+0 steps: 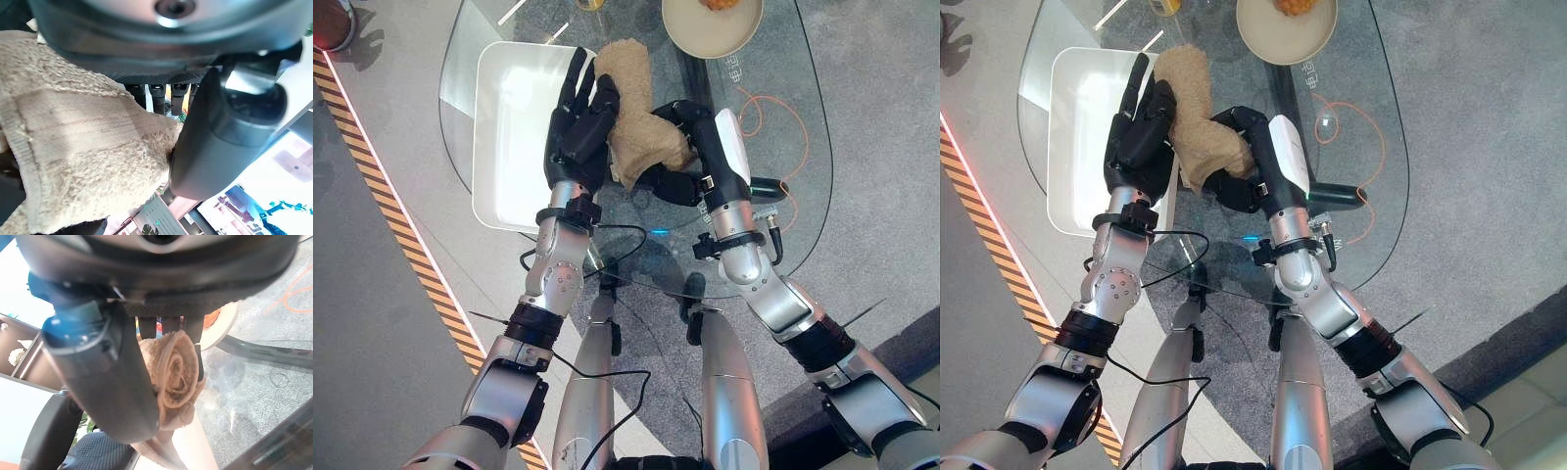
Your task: Wipe the table with a cloth and put it in the basket.
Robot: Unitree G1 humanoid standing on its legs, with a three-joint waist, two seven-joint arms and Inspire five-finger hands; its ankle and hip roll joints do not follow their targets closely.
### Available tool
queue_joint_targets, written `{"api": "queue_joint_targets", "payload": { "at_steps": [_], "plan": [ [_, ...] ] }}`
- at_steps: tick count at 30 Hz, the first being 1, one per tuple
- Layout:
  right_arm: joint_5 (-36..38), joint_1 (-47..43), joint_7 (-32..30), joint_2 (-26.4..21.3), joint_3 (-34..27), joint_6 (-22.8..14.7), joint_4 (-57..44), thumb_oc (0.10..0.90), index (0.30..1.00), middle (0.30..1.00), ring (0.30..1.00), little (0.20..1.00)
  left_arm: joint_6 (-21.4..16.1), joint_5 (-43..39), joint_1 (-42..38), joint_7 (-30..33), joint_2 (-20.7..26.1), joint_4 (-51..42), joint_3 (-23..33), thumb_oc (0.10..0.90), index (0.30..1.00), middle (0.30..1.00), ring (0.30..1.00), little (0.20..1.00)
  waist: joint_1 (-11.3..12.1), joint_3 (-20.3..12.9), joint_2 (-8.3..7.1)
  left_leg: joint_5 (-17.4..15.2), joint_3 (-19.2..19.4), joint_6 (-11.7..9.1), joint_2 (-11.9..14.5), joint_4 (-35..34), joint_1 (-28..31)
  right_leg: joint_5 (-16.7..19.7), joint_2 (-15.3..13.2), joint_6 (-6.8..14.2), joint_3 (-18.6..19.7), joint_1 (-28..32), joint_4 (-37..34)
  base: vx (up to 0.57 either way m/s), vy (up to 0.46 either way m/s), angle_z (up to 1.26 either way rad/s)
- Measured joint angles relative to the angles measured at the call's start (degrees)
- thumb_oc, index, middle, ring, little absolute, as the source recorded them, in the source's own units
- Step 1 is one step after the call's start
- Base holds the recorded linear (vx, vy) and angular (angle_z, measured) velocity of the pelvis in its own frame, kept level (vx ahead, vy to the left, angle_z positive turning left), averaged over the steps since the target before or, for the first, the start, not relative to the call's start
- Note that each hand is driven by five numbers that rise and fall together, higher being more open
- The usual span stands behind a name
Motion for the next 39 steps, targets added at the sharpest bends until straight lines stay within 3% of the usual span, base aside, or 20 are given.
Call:
{"api": "queue_joint_targets", "payload": {
  "at_steps": [18, 23, 24, 25, 39],
  "plan": [
    [0.04, -0.01, 0.04, -0.92, -0.01, 0.02, 0.08, 0.100, 0.300, 0.300, 0.300, 0.200, 7.48, -1.60, -1.08, -2.57, 2.45, 0.12, 0.18, 0.800, 0.900, 0.900, 0.900, 0.900, 0.05, 0.00, 0.01, 0.11, 0.18, 0.01, 0.00, -0.43, 0.09, -0.01, -0.01, 0.02, 0.10, -0.06, -0.26, 0.00, 0.000, 0.00],
    [0.04, -0.01, 0.11, -1.76, 0.06, 0.01, 0.09, 0.100, 0.300, 0.300, 0.300, 0.200, 8.12, -1.61, -1.15, -3.87, 2.97, 0.25, -0.09, 0.800, 0.900, 0.900, 0.900, 0.900, -0.06, 0.00, 0.01, 0.26, 0.24, 0.00, 0.00, -0.56, 0.24, -0.01, -0.01, 0.02, 0.15, -0.06, -0.18, 0.00, 0.000, 0.00],
    [0.04, -0.01, 0.11, -1.83, 0.06, 0.01, 0.08, 0.100, 0.300, 0.300, 0.300, 0.200, 8.18, -1.63, -1.15, -4.14, 3.13, 0.26, -0.11, 0.188, 0.375, 0.375, 0.375, 0.288, -0.11, 0.00, 0.01, 0.27, 0.26, -0.01, 0.01, -0.56, 0.26, 0.00, 0.00, 0.02, 0.16, -0.05, -0.15, 0.00, 0.000, 0.00],
    [0.04, -0.01, 0.10, -1.84, 0.06, 0.01, 0.08, 0.100, 0.300, 0.300, 0.300, 0.200, 8.20, -1.63, -1.15, -4.48, 3.28, 0.27, -0.15, 0.100, 0.300, 0.300, 0.300, 0.200, -0.11, 0.00, 0.01, 0.28, 0.26, -0.01, 0.01, -0.55, 0.26, 0.00, -0.01, 0.02, 0.16, -0.06, -0.14, 0.00, 0.000, 0.00],
    [0.02, -0.01, 0.17, -1.73, 2.51, -0.31, 0.03, 0.100, 0.300, 0.300, 0.300, 0.200, 7.75, -1.66, -1.36, -6.34, 5.43, 4.17, 0.08, 0.100, 0.300, 0.300, 0.300, 0.200, -0.06, 0.00, 0.01, 0.30, 0.25, -0.02, 0.01, -0.66, 0.26, 0.00, -0.01, 0.02, 0.13, -0.04, -0.27, 0.00, 0.000, 0.00]
  ]
}}
